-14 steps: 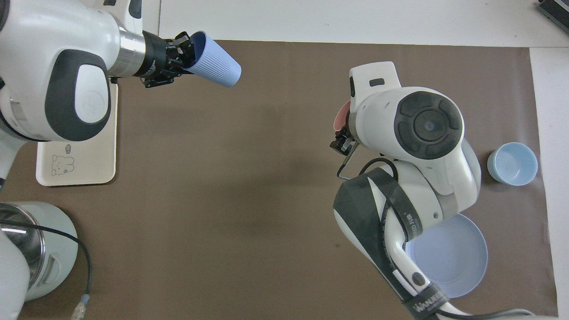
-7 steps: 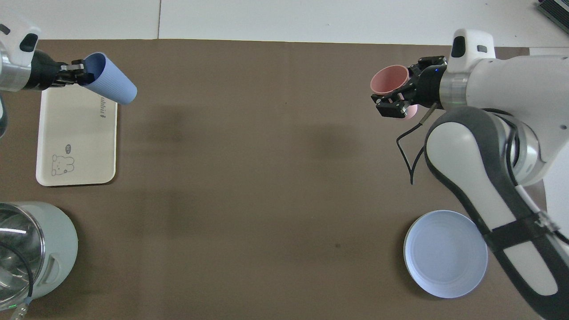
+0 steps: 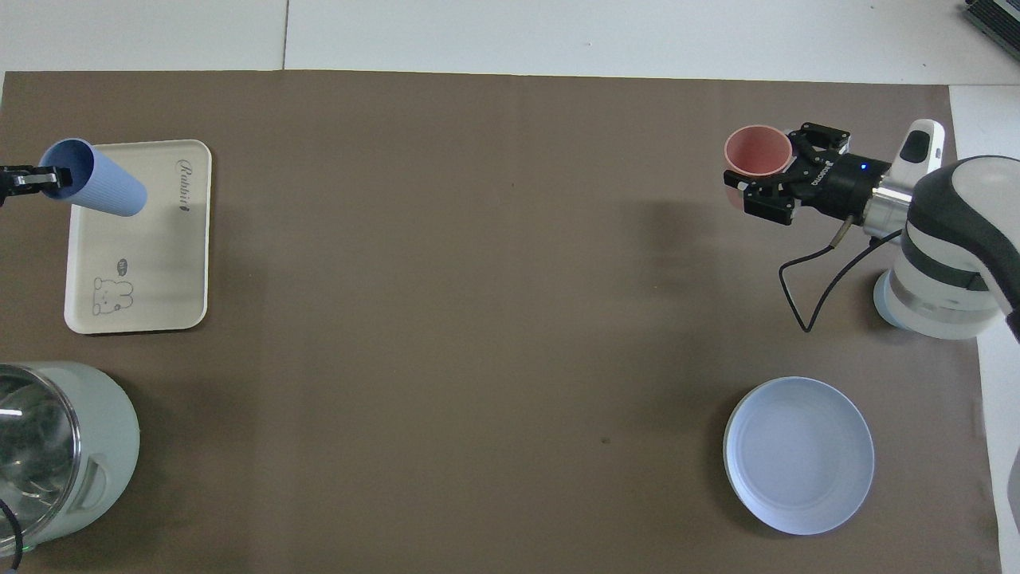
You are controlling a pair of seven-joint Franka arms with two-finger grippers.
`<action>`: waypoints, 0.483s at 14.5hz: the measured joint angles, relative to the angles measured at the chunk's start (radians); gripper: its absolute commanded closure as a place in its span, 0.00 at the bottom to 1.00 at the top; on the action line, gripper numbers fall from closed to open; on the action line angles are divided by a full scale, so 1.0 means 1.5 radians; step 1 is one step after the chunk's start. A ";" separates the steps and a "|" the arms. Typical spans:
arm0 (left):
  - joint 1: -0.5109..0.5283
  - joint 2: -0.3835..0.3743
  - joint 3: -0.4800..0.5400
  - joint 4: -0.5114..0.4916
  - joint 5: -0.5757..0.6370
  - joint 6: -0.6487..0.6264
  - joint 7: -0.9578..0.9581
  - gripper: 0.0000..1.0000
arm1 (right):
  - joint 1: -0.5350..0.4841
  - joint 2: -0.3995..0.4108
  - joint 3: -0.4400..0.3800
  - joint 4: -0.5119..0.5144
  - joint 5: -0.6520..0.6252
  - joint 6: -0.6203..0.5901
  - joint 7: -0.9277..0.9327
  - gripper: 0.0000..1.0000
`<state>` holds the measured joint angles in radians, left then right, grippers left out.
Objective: Place cup on tray
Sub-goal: 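Lower the blue cup upright onto the white tray and open the left gripper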
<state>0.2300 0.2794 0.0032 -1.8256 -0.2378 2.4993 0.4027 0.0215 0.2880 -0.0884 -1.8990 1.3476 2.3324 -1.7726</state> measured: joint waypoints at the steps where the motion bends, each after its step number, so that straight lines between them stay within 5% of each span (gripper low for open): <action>1: 0.007 0.005 0.000 -0.012 0.000 0.021 0.018 1.00 | -0.015 0.012 0.000 -0.001 0.024 -0.023 -0.039 1.00; 3: 0.024 0.024 0.000 -0.022 0.000 0.061 0.061 1.00 | -0.053 0.043 0.000 0.001 0.074 -0.091 -0.126 1.00; 4: 0.031 0.034 0.000 -0.023 0.000 0.071 0.077 0.92 | -0.072 0.060 0.000 0.004 0.092 -0.122 -0.164 1.00; 7: 0.036 0.049 -0.002 -0.022 0.000 0.083 0.088 0.21 | -0.116 0.101 0.000 0.015 0.120 -0.206 -0.230 1.00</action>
<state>0.2837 0.3530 -0.0005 -1.8592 -0.2375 2.6235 0.5354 -0.1525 0.4397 -0.0879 -1.8769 1.5276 2.0229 -2.1178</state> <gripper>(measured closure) 0.841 0.141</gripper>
